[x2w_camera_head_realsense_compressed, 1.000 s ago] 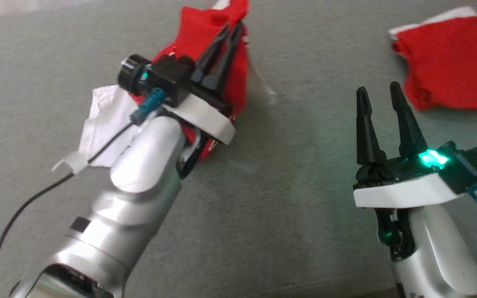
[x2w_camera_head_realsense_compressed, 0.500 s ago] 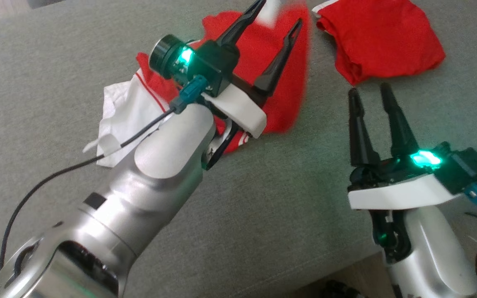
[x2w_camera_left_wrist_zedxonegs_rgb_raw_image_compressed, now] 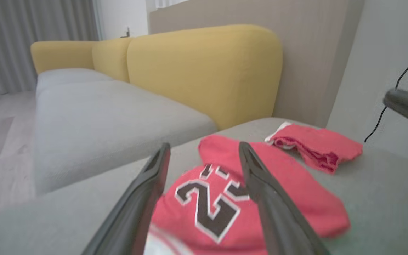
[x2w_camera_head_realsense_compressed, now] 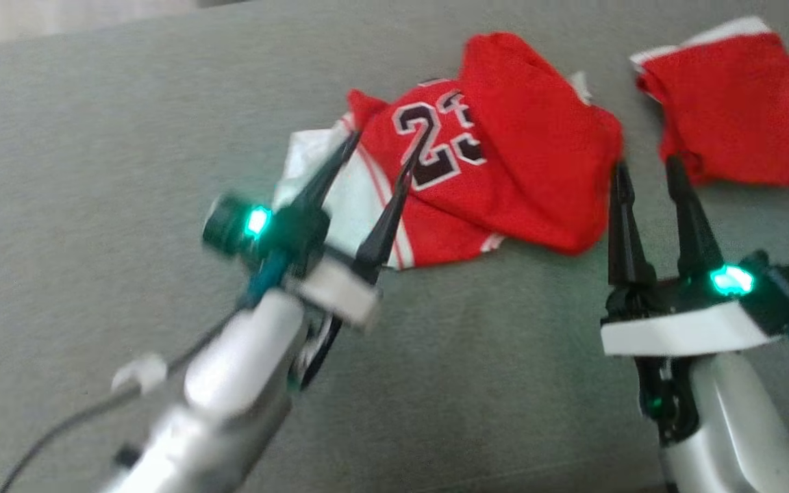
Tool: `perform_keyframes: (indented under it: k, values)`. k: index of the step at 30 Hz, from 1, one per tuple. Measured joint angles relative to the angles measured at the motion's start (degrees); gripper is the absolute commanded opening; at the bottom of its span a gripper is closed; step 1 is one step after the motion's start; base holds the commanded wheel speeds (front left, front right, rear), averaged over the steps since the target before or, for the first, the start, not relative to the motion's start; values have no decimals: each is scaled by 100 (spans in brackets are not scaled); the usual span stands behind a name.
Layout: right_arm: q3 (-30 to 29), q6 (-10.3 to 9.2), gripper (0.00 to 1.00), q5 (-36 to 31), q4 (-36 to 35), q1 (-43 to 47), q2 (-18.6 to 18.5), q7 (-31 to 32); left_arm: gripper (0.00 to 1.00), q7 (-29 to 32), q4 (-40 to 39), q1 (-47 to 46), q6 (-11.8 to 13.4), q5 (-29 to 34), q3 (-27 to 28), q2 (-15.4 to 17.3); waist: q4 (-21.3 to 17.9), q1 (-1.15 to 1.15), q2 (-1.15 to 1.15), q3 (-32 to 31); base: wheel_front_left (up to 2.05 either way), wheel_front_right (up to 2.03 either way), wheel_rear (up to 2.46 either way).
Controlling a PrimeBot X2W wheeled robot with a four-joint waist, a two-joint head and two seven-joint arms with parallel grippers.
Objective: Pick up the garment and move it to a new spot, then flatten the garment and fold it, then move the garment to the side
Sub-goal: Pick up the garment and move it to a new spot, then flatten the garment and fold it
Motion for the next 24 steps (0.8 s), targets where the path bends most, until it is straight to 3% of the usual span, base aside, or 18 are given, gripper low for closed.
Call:
perform_keyframes:
  k: [4, 11, 15, 24]
  values:
    - [-59, 0, 100, -118, 174, 255, 0, 1, 100, 1, -472, 1066, 136, 204, 290, 224, 375, 0, 0, -212, 0, 0, 0]
    - [-70, 0, 100, -163, 271, 333, 0, 1, 100, 2, -1225, 2390, 244, 466, 853, 341, 807, -1, 0, -540, 0, 0, 0]
    - [-40, 0, 100, -163, 304, 334, 0, 1, 100, 2, -1332, 2408, 178, 664, 909, 297, 796, 0, 0, -553, 0, 0, 0]
    - [-58, 0, 100, -162, 305, 325, 0, 1, 100, 11, -961, 2023, -256, 1039, 704, 151, 541, 0, 0, -376, 0, 0, 0]
